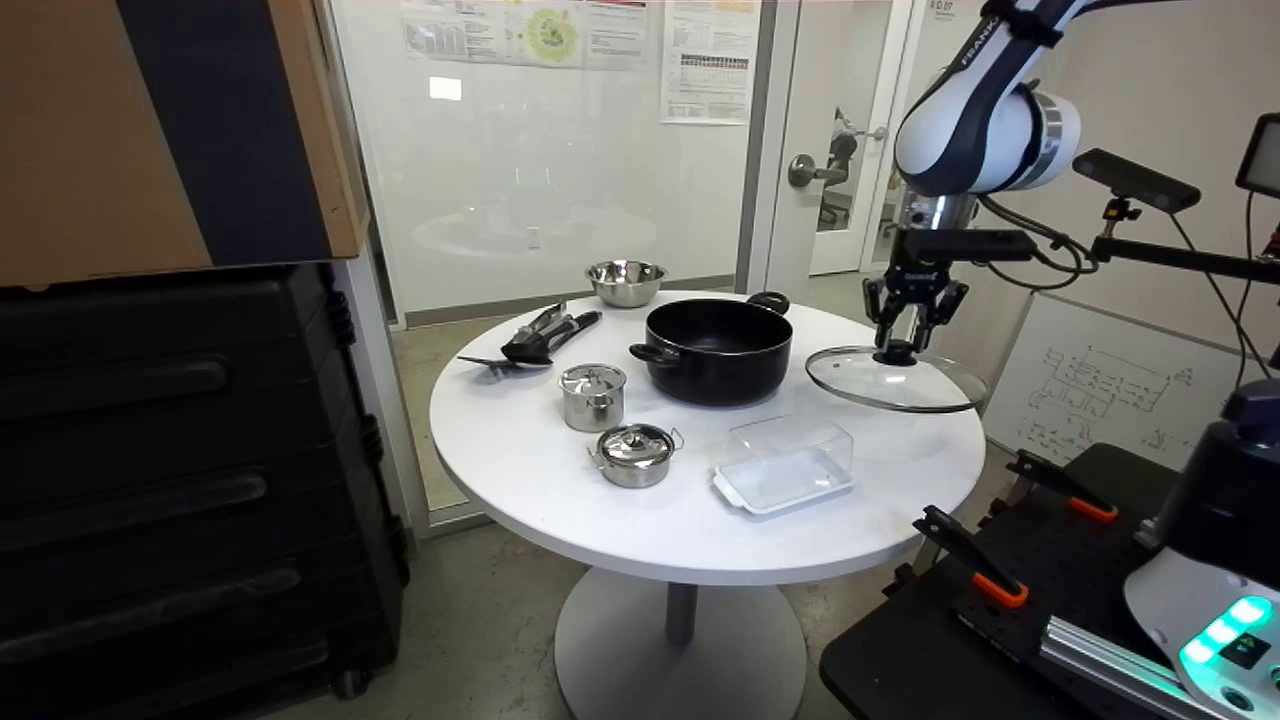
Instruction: Put the silver lid on the small pot, take the glass lid off the large pot, then put the silver lid from the smallest pot on the table
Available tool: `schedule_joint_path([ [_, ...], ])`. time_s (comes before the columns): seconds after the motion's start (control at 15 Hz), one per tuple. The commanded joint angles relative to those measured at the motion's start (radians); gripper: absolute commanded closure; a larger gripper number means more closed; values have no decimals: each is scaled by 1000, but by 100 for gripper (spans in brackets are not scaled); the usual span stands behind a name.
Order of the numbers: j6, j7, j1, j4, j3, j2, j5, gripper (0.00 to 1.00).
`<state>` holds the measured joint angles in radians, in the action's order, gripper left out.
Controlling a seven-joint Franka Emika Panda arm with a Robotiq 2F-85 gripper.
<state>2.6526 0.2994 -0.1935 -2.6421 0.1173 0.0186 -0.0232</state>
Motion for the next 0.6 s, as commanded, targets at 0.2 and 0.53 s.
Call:
schedule_joint_path([
  [0.2,-3,72,64,143,34,187,-47,76],
  [0.53,-4,79,108,189,58,254,-44,76],
])
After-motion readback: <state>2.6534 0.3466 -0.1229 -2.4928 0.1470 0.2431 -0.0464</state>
